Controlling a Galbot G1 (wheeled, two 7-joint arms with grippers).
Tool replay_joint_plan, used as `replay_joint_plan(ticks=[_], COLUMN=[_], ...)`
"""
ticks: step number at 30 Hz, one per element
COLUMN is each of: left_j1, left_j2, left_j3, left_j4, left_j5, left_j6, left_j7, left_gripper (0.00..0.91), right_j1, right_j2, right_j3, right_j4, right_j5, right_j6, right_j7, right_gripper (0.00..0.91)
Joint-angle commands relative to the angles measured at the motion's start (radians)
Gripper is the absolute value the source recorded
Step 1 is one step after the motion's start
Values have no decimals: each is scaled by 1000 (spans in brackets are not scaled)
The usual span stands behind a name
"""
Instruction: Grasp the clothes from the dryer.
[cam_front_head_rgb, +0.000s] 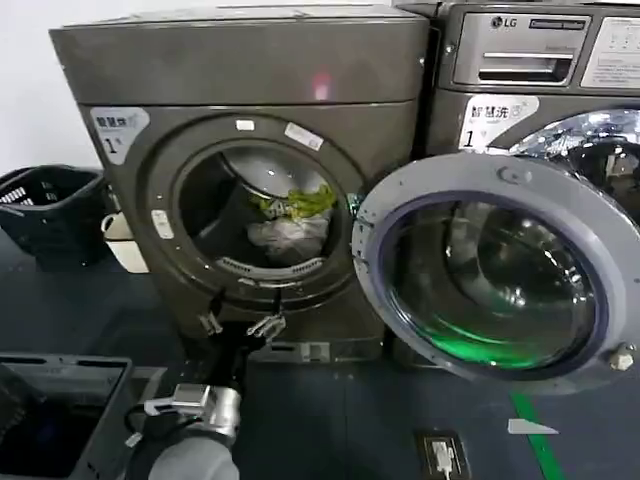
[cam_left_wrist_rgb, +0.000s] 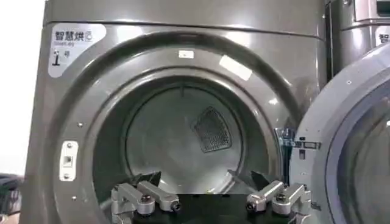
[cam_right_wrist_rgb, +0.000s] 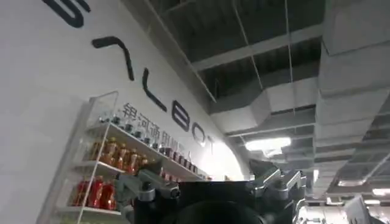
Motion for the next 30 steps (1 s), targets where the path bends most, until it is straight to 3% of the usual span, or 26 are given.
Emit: replay_joint_plan(ticks=[1, 30], left_j1=[1, -16], left_j2=[2, -3], left_j3=[-1, 2], left_j4=[1, 22], left_j5=[0, -4], left_j6=[1, 0], left_j7=[0, 1], left_gripper=[907, 907], right_j1=[2, 8], right_j2=[2, 11], right_j3=[-6, -16], right_j4=[3, 19], right_j5=[0, -19], right_j6=[21, 9], right_j7=[-8, -20], right_gripper=[907, 907])
